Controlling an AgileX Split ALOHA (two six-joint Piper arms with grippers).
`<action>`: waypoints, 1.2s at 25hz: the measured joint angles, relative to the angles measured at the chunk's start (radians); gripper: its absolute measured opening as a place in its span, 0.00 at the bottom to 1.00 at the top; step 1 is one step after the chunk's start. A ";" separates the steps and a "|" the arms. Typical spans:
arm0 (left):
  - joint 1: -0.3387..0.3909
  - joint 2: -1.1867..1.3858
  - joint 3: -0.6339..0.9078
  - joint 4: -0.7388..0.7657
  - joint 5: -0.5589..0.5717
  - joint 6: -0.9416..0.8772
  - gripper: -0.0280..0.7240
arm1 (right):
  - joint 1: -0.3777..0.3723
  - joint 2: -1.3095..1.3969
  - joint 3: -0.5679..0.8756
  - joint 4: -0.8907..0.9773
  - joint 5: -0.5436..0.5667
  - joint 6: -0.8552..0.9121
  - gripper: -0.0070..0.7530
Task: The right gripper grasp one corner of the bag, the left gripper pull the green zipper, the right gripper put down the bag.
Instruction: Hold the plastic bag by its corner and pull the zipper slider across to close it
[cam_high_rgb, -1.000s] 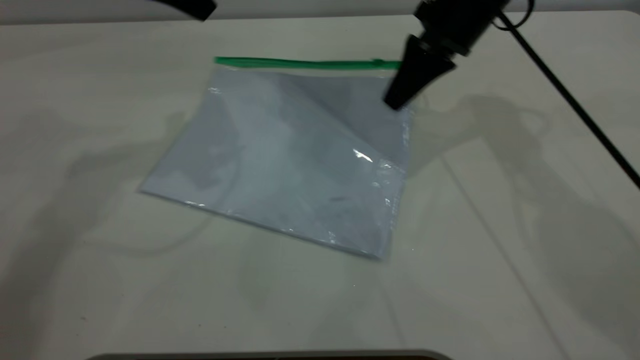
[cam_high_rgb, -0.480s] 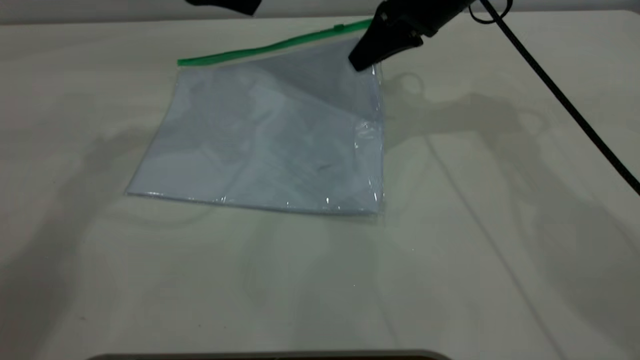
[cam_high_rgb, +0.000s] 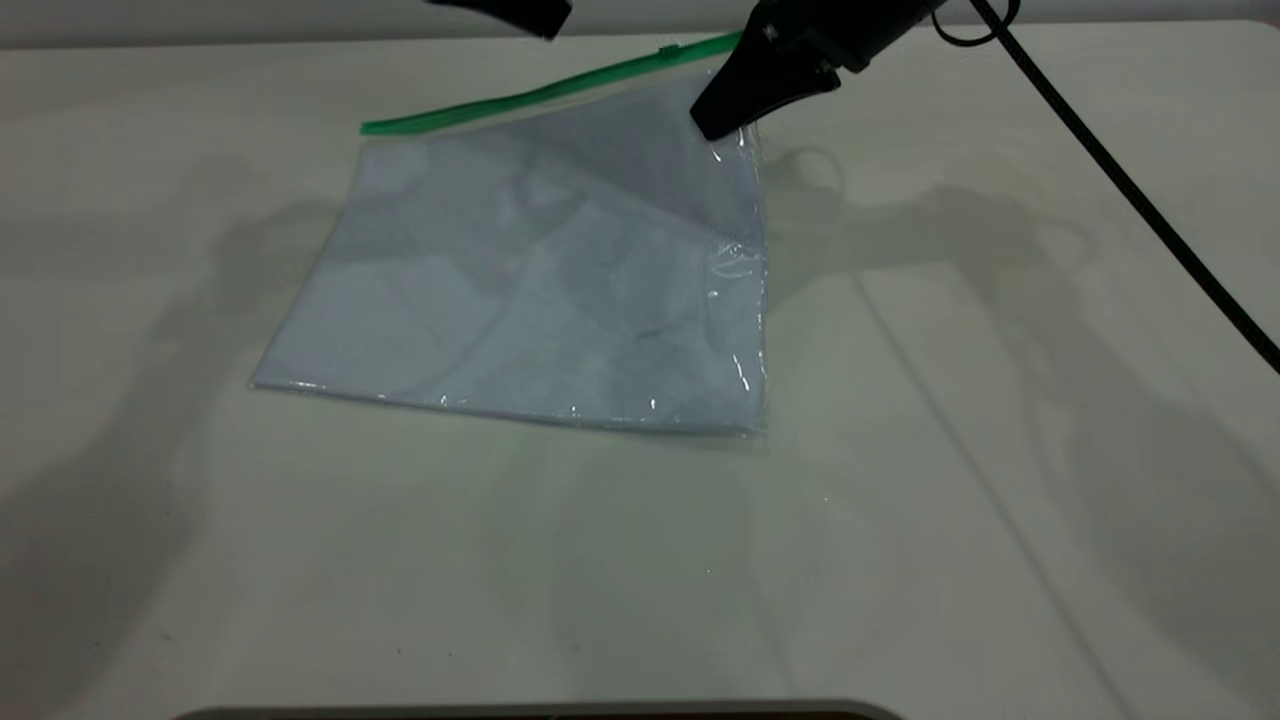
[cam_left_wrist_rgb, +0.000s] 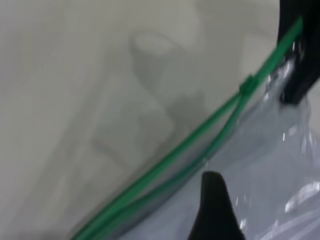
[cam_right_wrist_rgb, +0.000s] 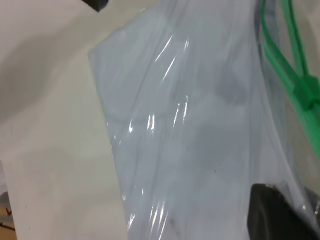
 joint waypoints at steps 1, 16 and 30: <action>0.000 0.017 -0.028 0.034 0.020 -0.011 0.82 | 0.001 0.000 0.000 0.000 0.003 0.000 0.05; -0.097 0.138 -0.219 0.185 0.136 0.071 0.82 | 0.056 0.000 -0.001 -0.040 0.057 -0.066 0.05; -0.120 0.138 -0.220 0.136 0.137 0.126 0.73 | 0.056 0.000 -0.003 -0.047 0.071 -0.068 0.05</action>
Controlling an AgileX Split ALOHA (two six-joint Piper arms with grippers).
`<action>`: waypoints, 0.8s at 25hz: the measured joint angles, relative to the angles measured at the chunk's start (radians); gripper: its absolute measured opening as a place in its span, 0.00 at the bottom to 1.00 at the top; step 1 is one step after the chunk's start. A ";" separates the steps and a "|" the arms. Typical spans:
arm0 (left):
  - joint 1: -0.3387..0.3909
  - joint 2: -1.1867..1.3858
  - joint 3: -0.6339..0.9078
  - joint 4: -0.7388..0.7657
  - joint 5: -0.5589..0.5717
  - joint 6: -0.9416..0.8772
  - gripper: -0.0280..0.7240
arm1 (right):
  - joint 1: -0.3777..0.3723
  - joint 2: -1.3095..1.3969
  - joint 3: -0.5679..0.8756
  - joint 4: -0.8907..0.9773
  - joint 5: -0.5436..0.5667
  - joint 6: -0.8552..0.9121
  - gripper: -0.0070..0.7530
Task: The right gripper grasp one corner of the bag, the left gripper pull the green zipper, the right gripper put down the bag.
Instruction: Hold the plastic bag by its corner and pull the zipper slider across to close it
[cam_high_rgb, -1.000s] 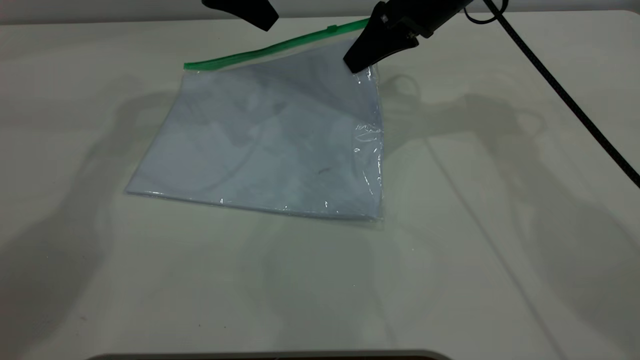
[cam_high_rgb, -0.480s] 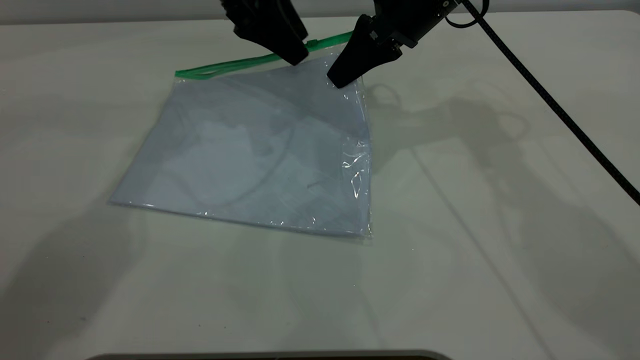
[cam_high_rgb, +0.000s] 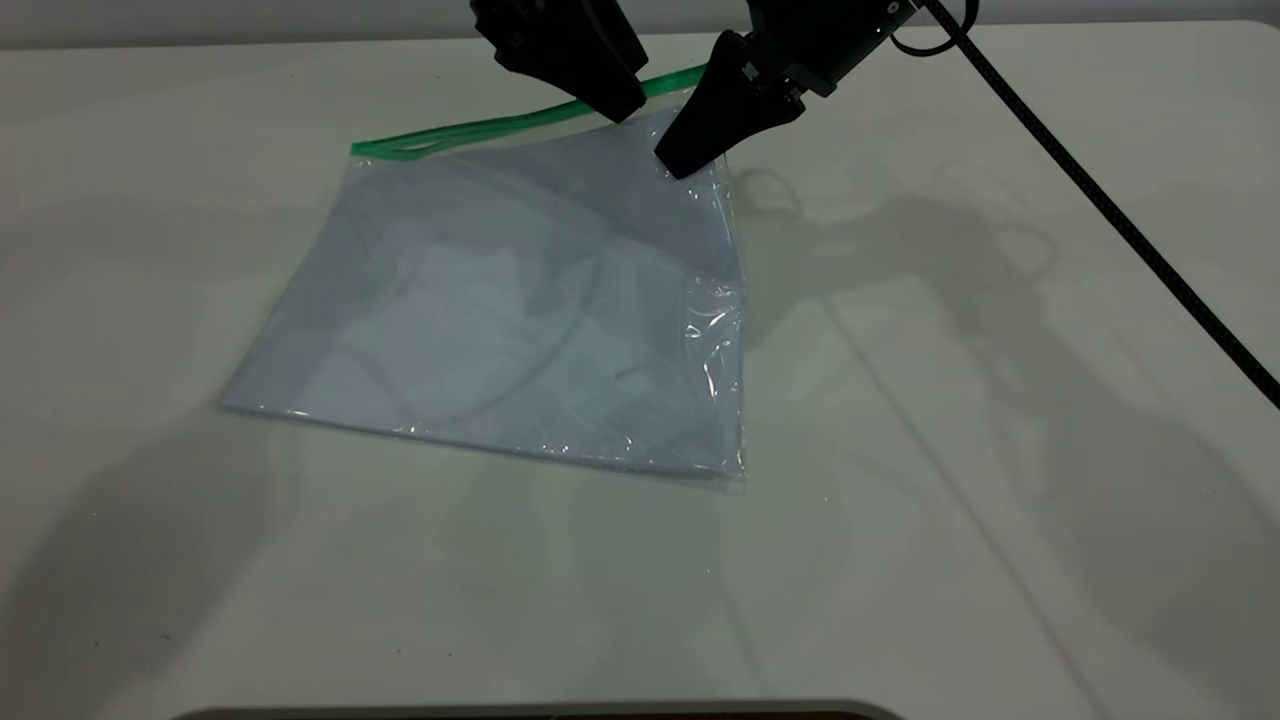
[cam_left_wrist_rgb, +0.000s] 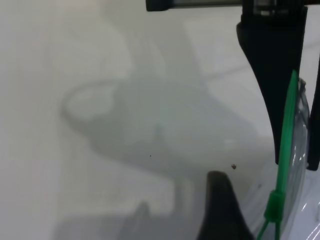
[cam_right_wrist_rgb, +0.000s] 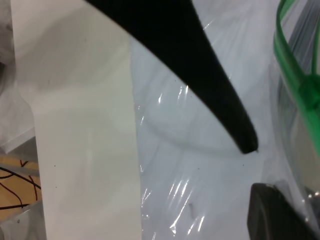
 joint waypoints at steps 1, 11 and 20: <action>0.000 0.000 0.000 0.000 0.000 0.000 0.70 | 0.000 0.000 0.000 -0.001 0.000 0.000 0.05; 0.000 0.030 0.000 -0.023 0.000 0.000 0.58 | 0.000 0.000 0.000 -0.001 0.001 0.000 0.05; -0.001 0.037 0.000 -0.056 0.005 0.026 0.40 | 0.000 0.000 0.000 -0.002 0.000 0.000 0.05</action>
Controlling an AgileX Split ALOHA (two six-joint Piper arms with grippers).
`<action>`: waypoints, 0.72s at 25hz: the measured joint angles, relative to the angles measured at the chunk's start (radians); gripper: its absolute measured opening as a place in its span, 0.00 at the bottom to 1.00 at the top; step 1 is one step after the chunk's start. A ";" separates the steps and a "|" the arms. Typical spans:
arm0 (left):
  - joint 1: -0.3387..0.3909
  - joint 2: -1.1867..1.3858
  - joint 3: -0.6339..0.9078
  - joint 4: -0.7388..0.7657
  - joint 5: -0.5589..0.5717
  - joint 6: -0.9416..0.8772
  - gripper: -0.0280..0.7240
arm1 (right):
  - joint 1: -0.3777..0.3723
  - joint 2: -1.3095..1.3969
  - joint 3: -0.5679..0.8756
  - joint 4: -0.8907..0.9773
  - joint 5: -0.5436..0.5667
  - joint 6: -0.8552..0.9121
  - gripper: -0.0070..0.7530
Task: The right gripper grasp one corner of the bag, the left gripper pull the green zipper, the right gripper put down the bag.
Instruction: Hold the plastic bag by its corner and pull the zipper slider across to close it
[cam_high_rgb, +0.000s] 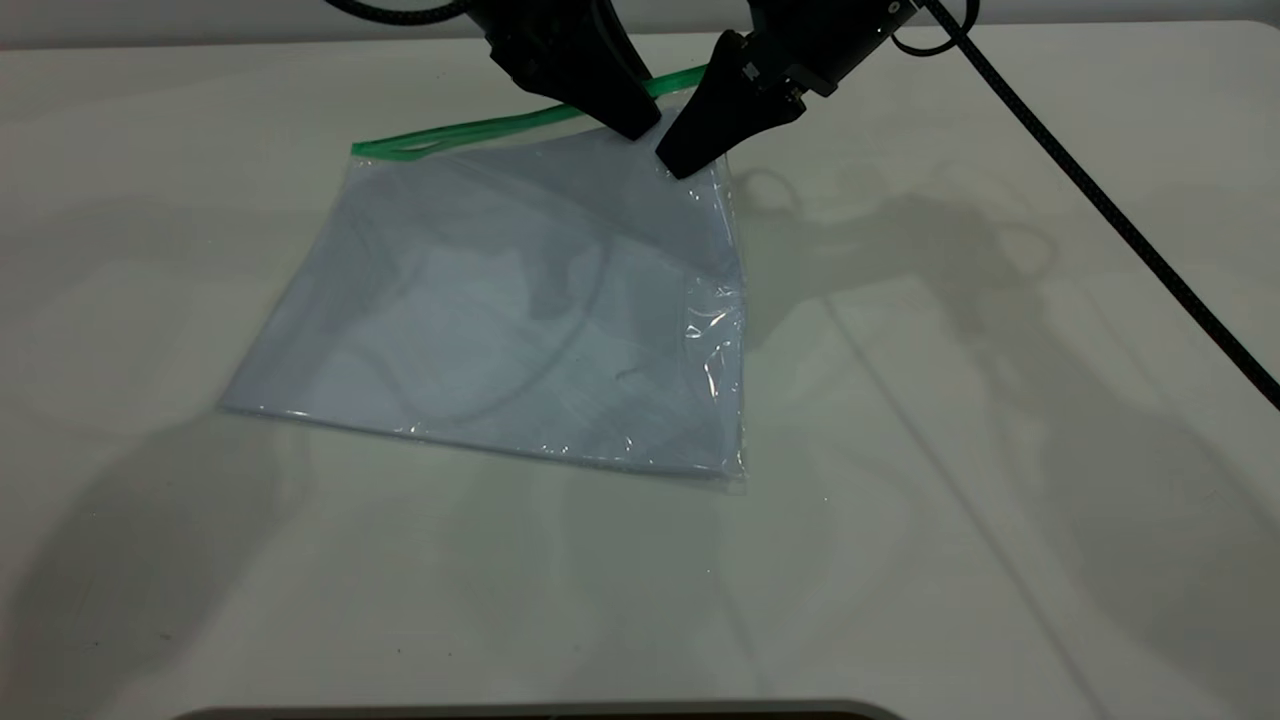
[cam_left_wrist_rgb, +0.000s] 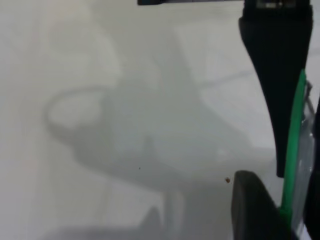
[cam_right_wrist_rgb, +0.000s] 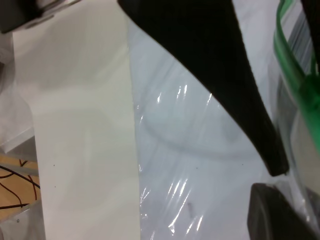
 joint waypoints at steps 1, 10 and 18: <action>0.000 0.000 0.000 -0.001 0.002 0.002 0.37 | 0.000 0.000 0.000 0.000 -0.001 0.000 0.05; 0.000 0.000 -0.001 -0.001 0.017 0.006 0.18 | 0.000 0.000 0.000 -0.003 -0.004 0.011 0.05; 0.003 0.002 -0.060 0.002 0.020 0.002 0.16 | -0.033 0.000 -0.004 -0.005 0.011 0.039 0.05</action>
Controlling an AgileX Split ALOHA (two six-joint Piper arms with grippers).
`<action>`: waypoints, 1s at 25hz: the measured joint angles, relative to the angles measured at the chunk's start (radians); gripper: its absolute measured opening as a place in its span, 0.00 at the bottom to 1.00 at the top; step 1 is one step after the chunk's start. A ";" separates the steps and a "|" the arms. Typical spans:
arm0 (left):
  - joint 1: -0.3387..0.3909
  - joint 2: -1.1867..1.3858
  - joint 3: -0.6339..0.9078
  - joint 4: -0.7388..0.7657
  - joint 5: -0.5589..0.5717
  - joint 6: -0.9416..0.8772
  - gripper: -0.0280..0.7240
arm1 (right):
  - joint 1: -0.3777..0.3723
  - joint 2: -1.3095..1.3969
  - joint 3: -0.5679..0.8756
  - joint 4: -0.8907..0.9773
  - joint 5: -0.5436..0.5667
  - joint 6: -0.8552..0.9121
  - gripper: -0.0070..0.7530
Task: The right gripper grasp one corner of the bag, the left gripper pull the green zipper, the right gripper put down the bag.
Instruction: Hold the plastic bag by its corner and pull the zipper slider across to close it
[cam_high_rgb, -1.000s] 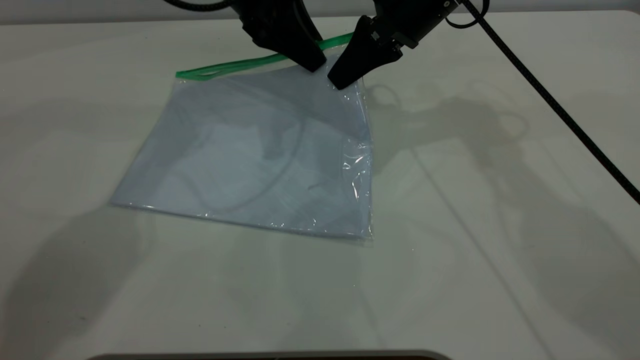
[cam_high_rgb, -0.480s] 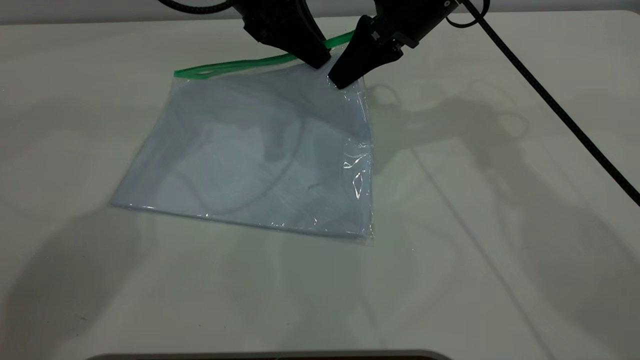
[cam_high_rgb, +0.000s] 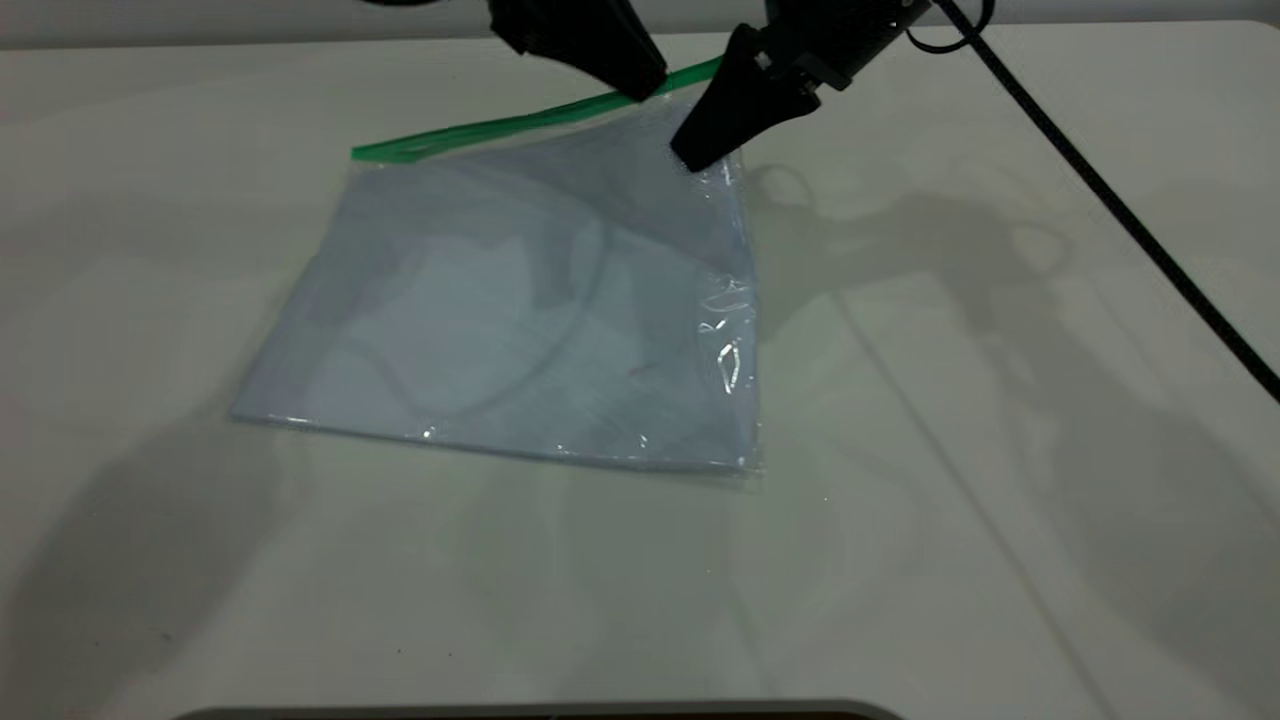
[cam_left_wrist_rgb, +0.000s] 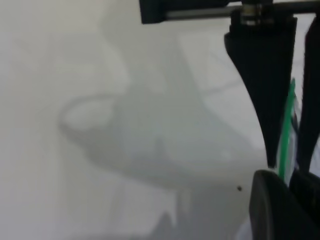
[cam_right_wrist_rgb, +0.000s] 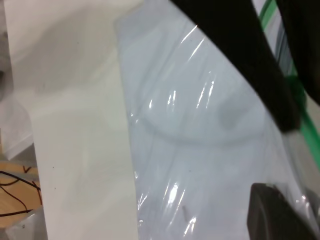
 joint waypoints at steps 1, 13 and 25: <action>0.003 0.000 -0.001 0.005 0.000 -0.006 0.16 | -0.010 0.000 0.000 0.002 0.004 0.001 0.05; 0.023 0.000 -0.001 -0.029 -0.023 0.004 0.17 | -0.068 0.000 0.002 0.014 0.032 0.006 0.05; -0.019 0.000 -0.001 -0.061 -0.079 0.021 0.57 | -0.067 0.000 0.002 0.022 0.044 0.007 0.05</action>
